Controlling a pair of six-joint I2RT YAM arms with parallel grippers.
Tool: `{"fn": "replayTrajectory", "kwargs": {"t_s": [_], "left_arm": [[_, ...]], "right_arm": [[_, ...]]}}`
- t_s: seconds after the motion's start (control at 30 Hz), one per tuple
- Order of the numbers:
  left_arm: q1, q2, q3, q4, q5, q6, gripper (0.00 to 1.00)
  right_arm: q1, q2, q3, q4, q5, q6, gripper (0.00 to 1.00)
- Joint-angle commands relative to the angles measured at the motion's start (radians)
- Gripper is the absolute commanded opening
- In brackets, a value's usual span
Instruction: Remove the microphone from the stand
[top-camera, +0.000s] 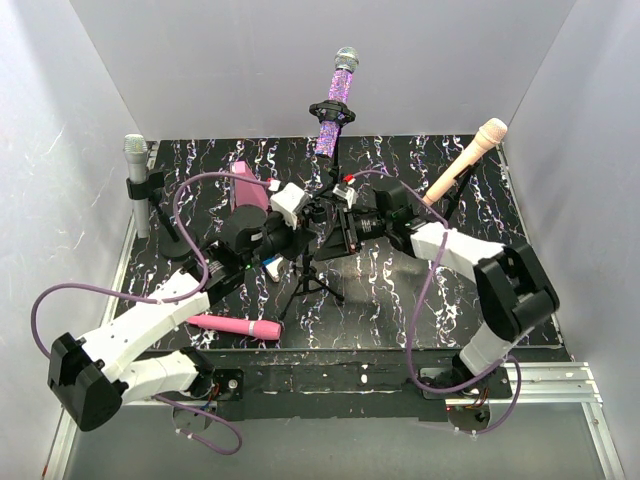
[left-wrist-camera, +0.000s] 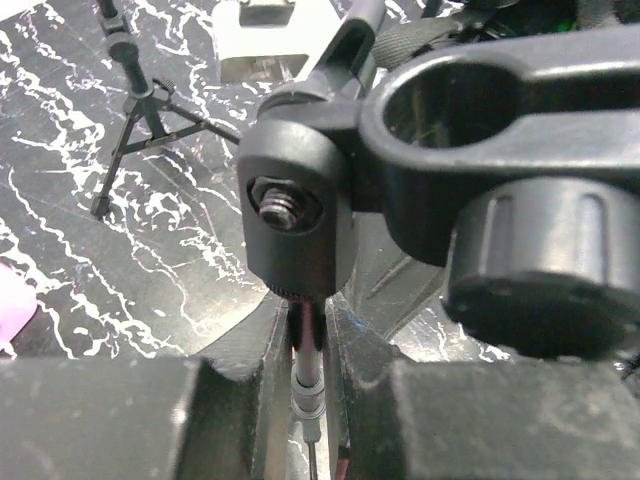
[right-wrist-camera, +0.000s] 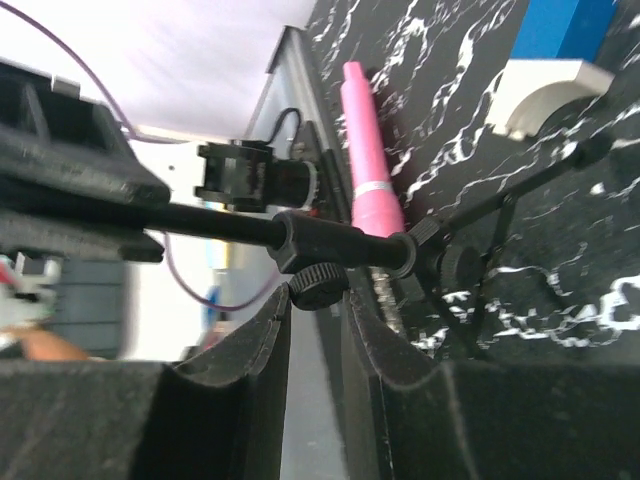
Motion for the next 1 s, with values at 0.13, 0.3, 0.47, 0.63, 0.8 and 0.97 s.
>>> {"fn": "replayTrajectory", "kwargs": {"t_s": [0.13,0.3,0.47,0.63,0.8,0.97], "left_arm": [[0.026,-0.033,-0.053,0.005,0.056,0.000,0.00],[0.026,-0.039,-0.077,0.051,0.123,0.045,0.00],[0.026,-0.059,-0.090,0.065,0.160,0.071,0.00],[0.026,-0.114,-0.131,0.086,0.204,0.167,0.00],[0.026,-0.151,-0.166,0.088,0.220,0.204,0.00],[0.026,-0.157,-0.171,0.065,0.221,0.226,0.07]], "right_arm": [[0.108,-0.286,-0.068,-0.059,0.270,-0.660,0.01],[0.201,-0.352,-0.190,0.167,0.517,-1.111,0.01],[0.195,-0.381,-0.169,0.139,0.549,-1.211,0.09],[0.184,-0.464,-0.146,-0.211,0.384,-1.291,0.50],[0.184,-0.412,-0.044,-0.420,0.325,-1.203,0.59],[0.184,-0.318,0.021,-0.376,0.316,-1.041,0.62]]}}
